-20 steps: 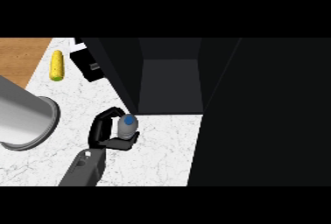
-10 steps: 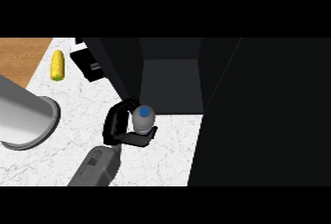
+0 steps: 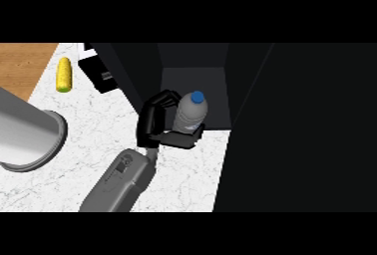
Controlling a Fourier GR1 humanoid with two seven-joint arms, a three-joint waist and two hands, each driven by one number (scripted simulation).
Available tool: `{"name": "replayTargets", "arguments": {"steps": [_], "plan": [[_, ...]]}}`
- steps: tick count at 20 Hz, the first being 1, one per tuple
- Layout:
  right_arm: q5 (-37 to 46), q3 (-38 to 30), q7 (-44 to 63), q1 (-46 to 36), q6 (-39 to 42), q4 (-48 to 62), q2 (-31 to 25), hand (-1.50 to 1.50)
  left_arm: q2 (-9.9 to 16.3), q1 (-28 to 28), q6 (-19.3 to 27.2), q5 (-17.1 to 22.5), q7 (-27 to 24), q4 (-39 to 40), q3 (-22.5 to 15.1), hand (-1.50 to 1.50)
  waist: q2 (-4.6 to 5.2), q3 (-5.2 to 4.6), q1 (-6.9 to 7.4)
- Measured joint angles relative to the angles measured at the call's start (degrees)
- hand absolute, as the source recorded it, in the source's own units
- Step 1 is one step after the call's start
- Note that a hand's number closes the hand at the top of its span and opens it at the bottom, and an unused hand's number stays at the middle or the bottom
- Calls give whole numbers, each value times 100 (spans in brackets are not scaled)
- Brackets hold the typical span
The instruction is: Pick up the bottled water, place it into the cabinet and close the cabinet
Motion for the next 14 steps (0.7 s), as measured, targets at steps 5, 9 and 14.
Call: {"name": "replayTargets", "arguments": {"steps": [5, 9, 14], "plan": [[-77, -107, -178, 163, 93, -17, -79, -150, -1, -654, 527, 170, 289, 410, -183, 150, 10, 0, -33], [-110, -198, -105, 135, 123, -31, -88, -150, -1, -1166, 776, 447, 385, 933, -214, 150, 20, -1, -52], [-157, -227, -339, 351, 243, -20, -143, -150, -1, -1654, 915, 961, 173, 1719, -152, 150, 33, -1, -104]]}}
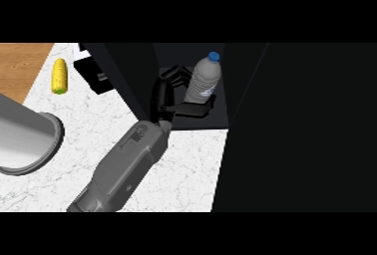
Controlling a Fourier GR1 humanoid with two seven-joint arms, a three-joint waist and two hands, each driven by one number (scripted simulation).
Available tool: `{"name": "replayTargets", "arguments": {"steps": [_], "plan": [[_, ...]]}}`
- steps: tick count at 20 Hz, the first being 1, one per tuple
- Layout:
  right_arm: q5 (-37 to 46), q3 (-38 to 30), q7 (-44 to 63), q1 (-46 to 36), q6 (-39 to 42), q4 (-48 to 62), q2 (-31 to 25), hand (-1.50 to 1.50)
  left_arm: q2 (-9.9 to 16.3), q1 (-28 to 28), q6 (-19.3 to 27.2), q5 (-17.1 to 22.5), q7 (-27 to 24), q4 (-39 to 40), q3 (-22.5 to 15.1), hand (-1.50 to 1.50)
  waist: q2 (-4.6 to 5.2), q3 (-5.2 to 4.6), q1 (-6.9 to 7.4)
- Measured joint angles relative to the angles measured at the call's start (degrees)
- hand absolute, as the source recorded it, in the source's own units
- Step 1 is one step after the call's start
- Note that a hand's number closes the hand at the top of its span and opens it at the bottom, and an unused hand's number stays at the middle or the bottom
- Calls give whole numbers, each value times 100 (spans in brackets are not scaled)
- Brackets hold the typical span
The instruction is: Pick up the bottled water, place it into the cabinet and close the cabinet
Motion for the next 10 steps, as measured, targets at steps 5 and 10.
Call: {"name": "replayTargets", "arguments": {"steps": [5, 10], "plan": [[-40, -53, -137, 149, 67, -8, -36, -150, -1, -518, 239, 296, -161, 802, 139, 150, 13, 0, -55], [-90, -86, -440, 446, 205, -12, -109, -150, -1, -809, 359, 374, -517, 1577, 231, 150, 25, 1, -101]]}}
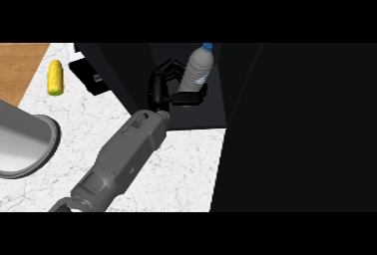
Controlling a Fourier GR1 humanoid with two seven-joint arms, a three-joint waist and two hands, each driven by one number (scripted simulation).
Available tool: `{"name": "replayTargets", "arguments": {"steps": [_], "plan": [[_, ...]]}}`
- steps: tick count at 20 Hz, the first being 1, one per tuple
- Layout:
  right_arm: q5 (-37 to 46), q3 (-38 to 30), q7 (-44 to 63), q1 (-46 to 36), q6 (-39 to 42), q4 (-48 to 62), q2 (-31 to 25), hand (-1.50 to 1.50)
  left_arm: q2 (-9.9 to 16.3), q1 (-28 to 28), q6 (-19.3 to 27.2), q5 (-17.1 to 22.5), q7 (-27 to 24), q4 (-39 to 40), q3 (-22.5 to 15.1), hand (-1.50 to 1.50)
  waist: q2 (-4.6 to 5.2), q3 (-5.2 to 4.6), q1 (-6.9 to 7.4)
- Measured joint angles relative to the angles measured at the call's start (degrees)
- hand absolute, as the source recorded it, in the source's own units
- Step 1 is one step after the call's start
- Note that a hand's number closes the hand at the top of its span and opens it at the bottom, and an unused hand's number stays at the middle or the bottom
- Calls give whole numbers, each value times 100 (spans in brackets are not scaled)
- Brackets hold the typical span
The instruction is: Pick up the bottled water, place it into the cabinet and close the cabinet
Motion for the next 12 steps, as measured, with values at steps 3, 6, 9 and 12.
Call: {"name": "replayTargets", "arguments": {"steps": [3, 6, 9, 12], "plan": [[-16, -16, -60, 39, 4, 7, 20, -150, 0, -194, 106, -34, -214, 455, 70, 150, 10, -1, -9], [-36, -63, -100, 44, 61, 11, 2, -150, 0, -371, 264, -20, -336, 775, 61, 150, 20, -2, -34], [-58, -121, -51, -67, 105, 25, 18, -150, 0, -632, 290, -5, -486, 1158, 190, 150, 47, -4, -61], [-79, -150, -132, -7, 163, 27, 4, -150, 15, -792, 373, -88, -627, 1480, 222, -150, 53, -3, -84]]}}
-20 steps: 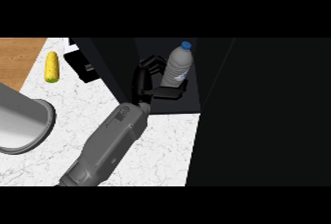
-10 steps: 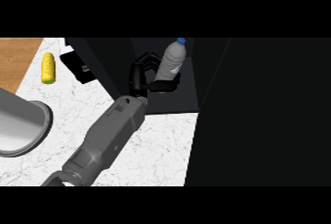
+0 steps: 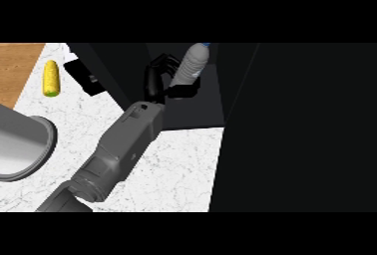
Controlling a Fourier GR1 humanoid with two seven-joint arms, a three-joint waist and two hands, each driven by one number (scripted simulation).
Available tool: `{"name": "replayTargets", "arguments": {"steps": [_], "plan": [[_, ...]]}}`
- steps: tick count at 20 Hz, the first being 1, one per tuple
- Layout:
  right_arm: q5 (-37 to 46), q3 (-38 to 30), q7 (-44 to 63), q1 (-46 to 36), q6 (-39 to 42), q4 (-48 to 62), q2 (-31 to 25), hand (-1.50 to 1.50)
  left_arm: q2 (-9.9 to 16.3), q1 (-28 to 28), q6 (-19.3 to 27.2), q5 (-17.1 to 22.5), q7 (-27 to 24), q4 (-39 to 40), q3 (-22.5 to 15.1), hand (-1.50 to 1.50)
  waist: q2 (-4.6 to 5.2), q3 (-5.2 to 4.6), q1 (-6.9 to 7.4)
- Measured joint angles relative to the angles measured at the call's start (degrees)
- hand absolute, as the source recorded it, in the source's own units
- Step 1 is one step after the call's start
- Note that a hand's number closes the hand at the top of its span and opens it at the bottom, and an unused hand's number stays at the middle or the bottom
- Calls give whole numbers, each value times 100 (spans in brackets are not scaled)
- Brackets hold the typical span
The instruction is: Pick up the bottled water, place it into the cabinet and close the cabinet
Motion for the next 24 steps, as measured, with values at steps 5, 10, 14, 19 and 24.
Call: {"name": "replayTargets", "arguments": {"steps": [5, 10, 14, 19, 24], "plan": [[-29, -34, -165, 100, 117, 30, -19, -150, 4, -293, -45, -125, -20, 468, 42, -150, 18, 1, -26], [-60, -68, -199, 120, 173, 35, 19, -150, 21, -428, -197, -102, -125, 674, 191, -150, 35, -1, -54], [-94, -147, -224, 159, 243, 25, 16, -150, 31, -449, -334, -50, -261, 735, 318, -150, 43, -2, -66], [-118, -147, -219, 118, 309, 30, 39, -150, 46, -543, -427, -49, -351, 810, 394, -150, 49, -3, -89], [-132, -136, -184, 156, 319, 15, 78, -150, 40, -690, -692, -118, -334, 802, 382, -150, 33, -3, -70]]}}
